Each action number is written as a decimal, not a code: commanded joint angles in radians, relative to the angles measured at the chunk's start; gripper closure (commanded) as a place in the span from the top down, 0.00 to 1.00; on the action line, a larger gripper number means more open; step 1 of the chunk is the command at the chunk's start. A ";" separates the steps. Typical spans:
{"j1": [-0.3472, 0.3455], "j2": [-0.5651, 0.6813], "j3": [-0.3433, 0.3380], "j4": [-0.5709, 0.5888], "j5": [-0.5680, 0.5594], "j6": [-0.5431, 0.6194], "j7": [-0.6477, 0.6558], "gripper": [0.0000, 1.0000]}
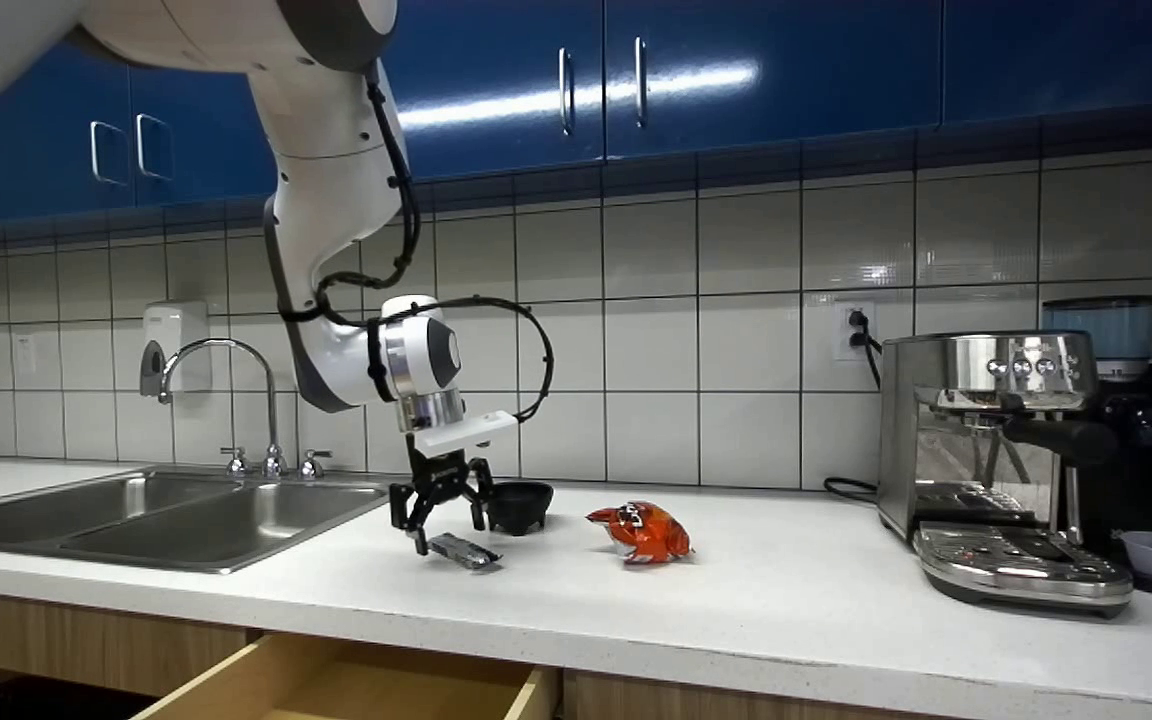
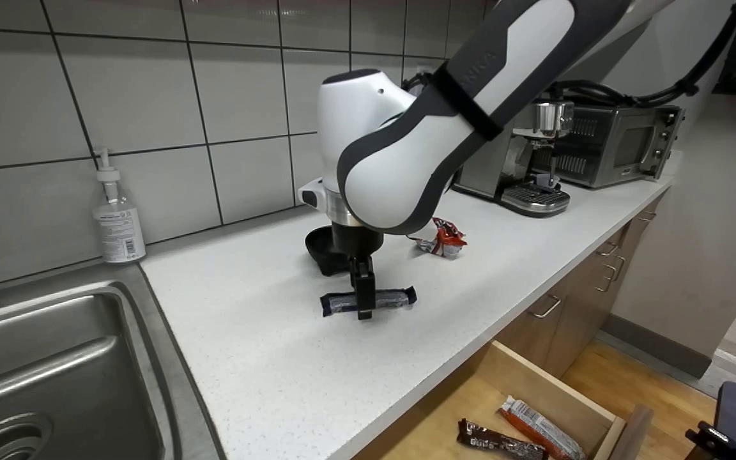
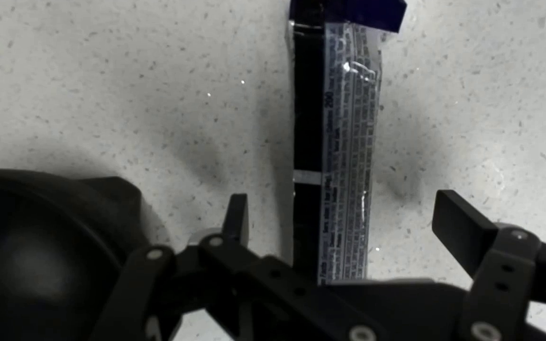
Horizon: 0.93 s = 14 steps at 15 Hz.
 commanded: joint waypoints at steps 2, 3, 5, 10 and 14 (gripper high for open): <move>-0.012 0.023 0.008 0.044 -0.005 -0.030 -0.030 1.00; -0.013 0.025 0.009 0.045 -0.005 -0.030 -0.031 1.00; -0.015 0.029 0.010 0.050 -0.002 -0.033 -0.033 1.00; -0.018 0.041 0.012 0.061 0.001 -0.037 -0.037 0.74; -0.018 0.041 0.010 0.062 -0.002 -0.034 -0.038 0.51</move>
